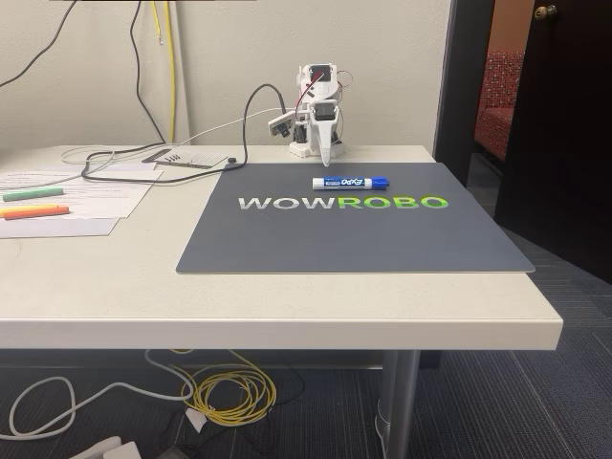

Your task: Pick up the blue marker.

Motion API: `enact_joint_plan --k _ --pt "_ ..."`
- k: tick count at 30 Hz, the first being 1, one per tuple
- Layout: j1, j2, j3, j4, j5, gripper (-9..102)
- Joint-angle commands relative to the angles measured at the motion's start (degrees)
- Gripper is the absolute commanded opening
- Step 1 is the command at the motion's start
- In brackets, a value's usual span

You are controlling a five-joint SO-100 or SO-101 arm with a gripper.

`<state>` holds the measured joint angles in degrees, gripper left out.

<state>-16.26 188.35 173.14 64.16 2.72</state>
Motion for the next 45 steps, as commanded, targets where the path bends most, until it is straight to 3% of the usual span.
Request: enact_joint_plan --k 1,27,33,36,40,45 --pt "-0.09 3.52 -0.26 -0.44 -0.26 0" --pt "0.09 3.52 -0.26 -0.35 -0.18 0" --pt "-0.97 3.60 0.00 -5.27 0.53 1" --pt "-1.14 2.90 -0.35 -8.53 1.14 7" --pt "-1.23 -12.30 -6.42 -14.50 1.32 9" --pt "-1.85 -38.32 -26.02 -10.37 1.85 9"
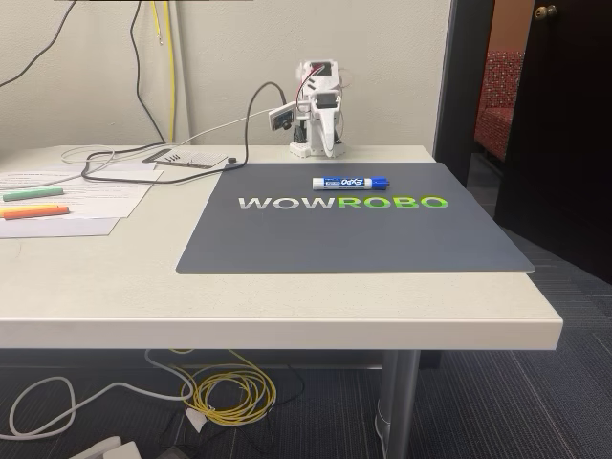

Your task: Pick up the blue marker.

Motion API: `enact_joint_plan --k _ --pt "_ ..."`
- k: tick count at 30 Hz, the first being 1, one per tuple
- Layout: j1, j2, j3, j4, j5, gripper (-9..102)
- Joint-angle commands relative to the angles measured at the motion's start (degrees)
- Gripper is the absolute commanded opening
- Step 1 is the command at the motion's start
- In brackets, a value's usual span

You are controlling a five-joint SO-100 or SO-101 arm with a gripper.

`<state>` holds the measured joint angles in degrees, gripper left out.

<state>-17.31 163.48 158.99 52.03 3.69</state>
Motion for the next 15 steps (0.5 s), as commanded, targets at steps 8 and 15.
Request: enact_joint_plan --k 8,15 --pt "-4.75 -37.35 -25.31 -1.49 5.19 12" --pt "-6.24 -53.26 -33.05 -2.81 6.59 18"
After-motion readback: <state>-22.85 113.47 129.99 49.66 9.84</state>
